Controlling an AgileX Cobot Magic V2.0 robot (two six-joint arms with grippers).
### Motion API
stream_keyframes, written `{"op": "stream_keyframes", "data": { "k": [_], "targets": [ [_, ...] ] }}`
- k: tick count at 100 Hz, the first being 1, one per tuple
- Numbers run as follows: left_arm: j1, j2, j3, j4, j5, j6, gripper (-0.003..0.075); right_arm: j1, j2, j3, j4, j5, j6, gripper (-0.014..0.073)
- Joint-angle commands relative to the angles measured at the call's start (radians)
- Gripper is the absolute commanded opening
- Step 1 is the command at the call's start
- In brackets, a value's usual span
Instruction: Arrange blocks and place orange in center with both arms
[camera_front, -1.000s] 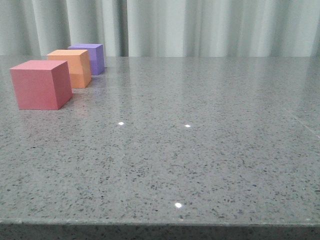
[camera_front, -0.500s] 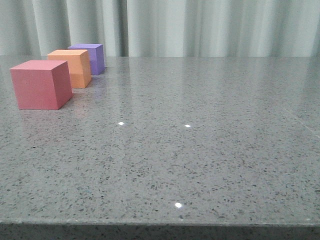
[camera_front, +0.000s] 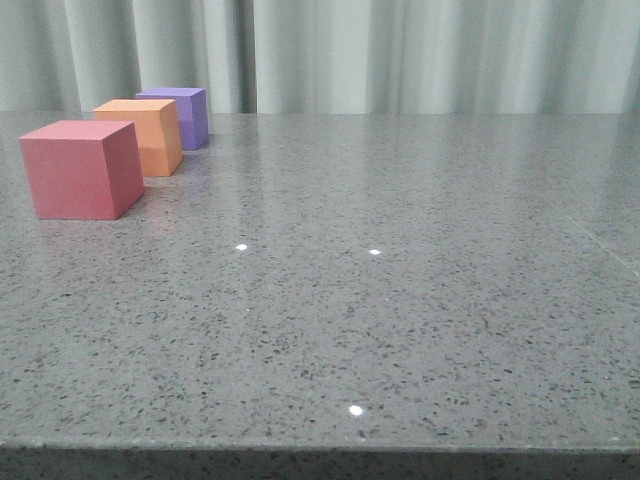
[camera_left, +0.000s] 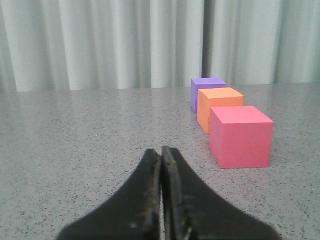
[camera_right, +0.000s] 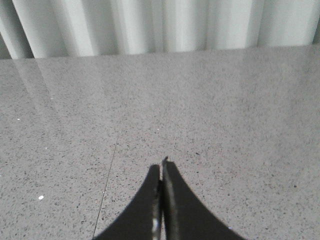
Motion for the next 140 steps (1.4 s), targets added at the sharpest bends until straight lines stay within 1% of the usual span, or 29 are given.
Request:
{"op": "stream_keyframes", "data": {
  "k": [1, 8, 15, 27, 53, 66, 85, 140],
  "targets": [
    [0.002, -0.037, 0.042, -0.01, -0.075, 0.002, -0.002, -0.004, -0.065, 0.011, 0.071, -0.097, -0.124, -0.0069],
    [0.002, -0.037, 0.042, -0.01, -0.075, 0.002, -0.002, -0.005, -0.123, 0.056, 0.138, -0.126, -0.202, -0.0069],
    [0.002, -0.037, 0.042, -0.01, -0.075, 0.002, -0.002, -0.005, -0.186, 0.109, 0.175, -0.165, -0.24, -0.0069],
    [0.002, -0.037, 0.042, -0.01, -0.075, 0.002, -0.002, -0.005, -0.3, 0.208, 0.193, -0.2, -0.246, -0.0069],
    [0.002, -0.037, 0.042, -0.01, -0.075, 0.002, -0.002, -0.007, -0.521, 0.403, 0.192, -0.207, -0.246, -0.0069],
    [0.002, -0.037, 0.042, -0.01, -0.075, 0.002, -0.002, -0.015, -0.51, 0.467, 0.202, -0.299, -0.245, -0.0069],
    [0.002, -0.037, 0.042, -0.01, -0.075, 0.002, -0.002, -0.03, -0.51, 0.464, 0.207, -0.336, -0.245, -0.0069],
    [0.002, -0.037, 0.042, -0.01, -0.075, 0.002, -0.002, -0.03, -0.51, 0.464, 0.207, -0.331, -0.245, -0.0069]
  ]
}}
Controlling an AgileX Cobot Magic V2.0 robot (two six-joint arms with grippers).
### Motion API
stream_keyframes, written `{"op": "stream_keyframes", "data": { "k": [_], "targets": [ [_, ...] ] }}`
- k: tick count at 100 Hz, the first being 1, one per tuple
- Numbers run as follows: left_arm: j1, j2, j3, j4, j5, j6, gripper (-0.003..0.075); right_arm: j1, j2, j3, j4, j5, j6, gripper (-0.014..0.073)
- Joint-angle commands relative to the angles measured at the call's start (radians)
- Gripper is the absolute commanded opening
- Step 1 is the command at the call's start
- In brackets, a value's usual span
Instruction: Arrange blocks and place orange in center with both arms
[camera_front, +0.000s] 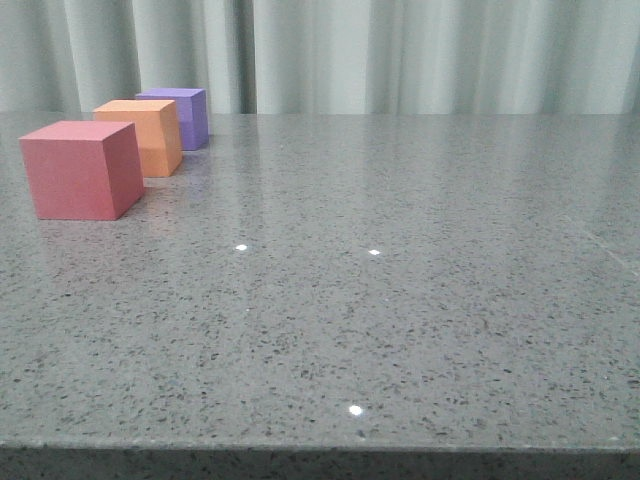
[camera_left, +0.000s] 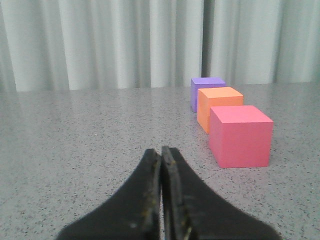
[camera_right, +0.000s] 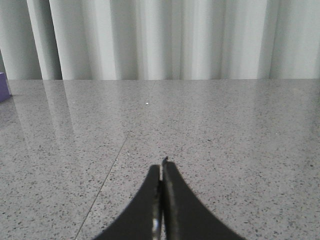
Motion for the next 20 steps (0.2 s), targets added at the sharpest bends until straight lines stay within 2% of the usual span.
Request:
{"op": "stream_keyframes", "data": {
  "k": [1, 20],
  "targets": [
    [0.002, -0.037, 0.042, -0.01, -0.077, 0.002, -0.002, -0.007, -0.017, -0.018, 0.001, -0.089, -0.008, -0.0069],
    [0.002, -0.037, 0.042, -0.01, -0.077, 0.002, -0.002, -0.005, -0.017, -0.018, 0.001, -0.089, -0.008, -0.0069]
  ]
}}
